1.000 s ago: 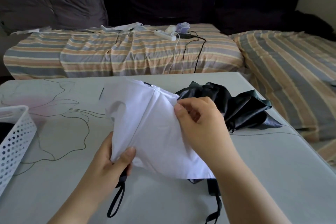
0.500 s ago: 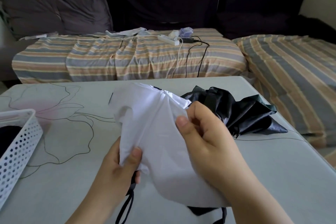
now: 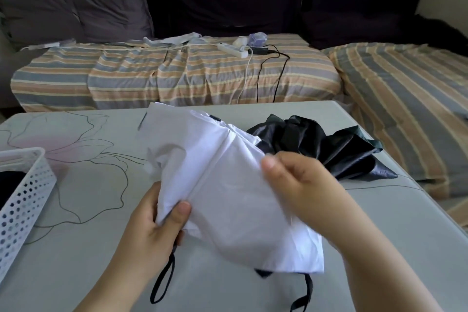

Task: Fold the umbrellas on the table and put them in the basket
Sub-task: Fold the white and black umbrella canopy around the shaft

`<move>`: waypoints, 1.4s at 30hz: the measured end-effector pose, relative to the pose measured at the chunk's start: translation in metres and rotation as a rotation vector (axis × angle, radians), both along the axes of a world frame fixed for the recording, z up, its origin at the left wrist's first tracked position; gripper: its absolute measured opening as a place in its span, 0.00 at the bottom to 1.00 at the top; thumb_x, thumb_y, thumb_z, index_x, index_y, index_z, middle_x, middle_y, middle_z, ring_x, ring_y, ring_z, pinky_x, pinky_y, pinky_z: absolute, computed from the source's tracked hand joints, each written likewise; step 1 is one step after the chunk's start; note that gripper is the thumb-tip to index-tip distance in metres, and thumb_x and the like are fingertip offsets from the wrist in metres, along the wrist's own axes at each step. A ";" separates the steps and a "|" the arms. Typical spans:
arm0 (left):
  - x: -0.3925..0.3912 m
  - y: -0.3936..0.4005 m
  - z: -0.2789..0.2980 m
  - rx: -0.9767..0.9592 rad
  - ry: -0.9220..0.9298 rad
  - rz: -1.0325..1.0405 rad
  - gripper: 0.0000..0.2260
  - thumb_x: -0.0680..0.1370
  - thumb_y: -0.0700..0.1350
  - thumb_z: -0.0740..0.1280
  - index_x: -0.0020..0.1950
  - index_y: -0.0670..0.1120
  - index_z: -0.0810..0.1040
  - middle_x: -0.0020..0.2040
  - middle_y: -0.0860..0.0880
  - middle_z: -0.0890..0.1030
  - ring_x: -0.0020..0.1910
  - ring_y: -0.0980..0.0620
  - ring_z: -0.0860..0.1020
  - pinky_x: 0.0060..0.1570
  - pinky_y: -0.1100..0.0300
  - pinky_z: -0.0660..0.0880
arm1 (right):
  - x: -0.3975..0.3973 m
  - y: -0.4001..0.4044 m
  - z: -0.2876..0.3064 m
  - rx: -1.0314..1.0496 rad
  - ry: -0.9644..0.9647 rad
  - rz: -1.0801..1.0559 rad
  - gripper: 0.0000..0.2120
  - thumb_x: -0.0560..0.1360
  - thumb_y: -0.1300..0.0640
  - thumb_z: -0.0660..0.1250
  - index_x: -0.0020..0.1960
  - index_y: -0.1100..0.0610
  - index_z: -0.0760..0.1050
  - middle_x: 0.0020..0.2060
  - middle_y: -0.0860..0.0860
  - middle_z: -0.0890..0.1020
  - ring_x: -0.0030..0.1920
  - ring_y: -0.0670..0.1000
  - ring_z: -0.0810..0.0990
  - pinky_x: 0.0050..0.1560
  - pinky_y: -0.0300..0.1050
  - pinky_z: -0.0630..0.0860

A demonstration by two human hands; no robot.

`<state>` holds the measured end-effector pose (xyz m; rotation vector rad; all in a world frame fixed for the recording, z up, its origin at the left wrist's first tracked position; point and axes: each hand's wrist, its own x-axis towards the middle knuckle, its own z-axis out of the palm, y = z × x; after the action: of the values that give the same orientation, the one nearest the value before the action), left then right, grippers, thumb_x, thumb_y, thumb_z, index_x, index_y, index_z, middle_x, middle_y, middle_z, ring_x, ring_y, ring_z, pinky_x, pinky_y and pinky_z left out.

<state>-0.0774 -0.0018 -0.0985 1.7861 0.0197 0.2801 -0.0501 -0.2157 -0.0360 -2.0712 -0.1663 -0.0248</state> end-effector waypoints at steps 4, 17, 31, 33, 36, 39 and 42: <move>-0.001 -0.001 -0.001 -0.028 -0.019 -0.006 0.09 0.61 0.63 0.65 0.35 0.61 0.74 0.23 0.49 0.73 0.20 0.56 0.69 0.21 0.68 0.65 | 0.007 -0.005 -0.009 -0.062 0.007 -0.208 0.13 0.76 0.43 0.63 0.40 0.51 0.75 0.30 0.41 0.78 0.31 0.39 0.73 0.31 0.30 0.67; -0.002 -0.008 0.001 -0.001 -0.019 -0.105 0.11 0.60 0.61 0.67 0.41 0.61 0.77 0.30 0.50 0.79 0.23 0.57 0.74 0.24 0.66 0.70 | -0.008 -0.001 0.005 0.153 -0.122 0.004 0.05 0.73 0.60 0.70 0.38 0.55 0.78 0.32 0.50 0.82 0.34 0.53 0.79 0.38 0.48 0.76; -0.005 -0.011 -0.002 0.108 0.083 -0.070 0.08 0.76 0.37 0.67 0.44 0.49 0.74 0.24 0.50 0.75 0.19 0.57 0.68 0.20 0.68 0.65 | -0.016 0.000 0.013 -0.099 -0.162 0.178 0.07 0.77 0.59 0.63 0.41 0.51 0.75 0.35 0.49 0.80 0.37 0.51 0.78 0.39 0.49 0.76; -0.005 -0.014 0.000 0.087 0.072 -0.085 0.09 0.75 0.40 0.71 0.42 0.54 0.76 0.25 0.51 0.76 0.19 0.57 0.70 0.21 0.68 0.66 | -0.012 0.001 0.008 -0.069 -0.159 0.106 0.08 0.79 0.58 0.62 0.42 0.51 0.75 0.34 0.46 0.80 0.34 0.45 0.75 0.33 0.36 0.71; -0.006 -0.015 0.002 0.042 0.078 -0.125 0.08 0.67 0.48 0.67 0.38 0.63 0.76 0.27 0.49 0.77 0.21 0.54 0.72 0.22 0.65 0.68 | -0.006 -0.001 0.003 -0.053 -0.112 0.023 0.09 0.79 0.55 0.61 0.41 0.52 0.75 0.33 0.46 0.78 0.31 0.41 0.72 0.32 0.32 0.67; -0.007 -0.015 0.004 0.026 0.089 -0.148 0.08 0.66 0.49 0.67 0.39 0.64 0.76 0.27 0.48 0.78 0.22 0.54 0.73 0.22 0.66 0.68 | -0.004 -0.005 0.002 -0.017 -0.078 0.030 0.14 0.80 0.51 0.58 0.42 0.58 0.73 0.33 0.52 0.77 0.32 0.44 0.70 0.35 0.37 0.68; -0.007 -0.012 0.005 0.062 0.072 -0.147 0.08 0.66 0.49 0.67 0.40 0.64 0.75 0.28 0.49 0.78 0.22 0.55 0.73 0.23 0.67 0.69 | -0.004 -0.005 0.004 0.090 -0.014 0.068 0.31 0.77 0.34 0.50 0.42 0.63 0.69 0.32 0.53 0.71 0.34 0.51 0.70 0.40 0.46 0.69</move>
<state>-0.0839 -0.0142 -0.0940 1.8483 -0.0691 0.1120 -0.0541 -0.2207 -0.0324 -1.9751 -0.2399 -0.0057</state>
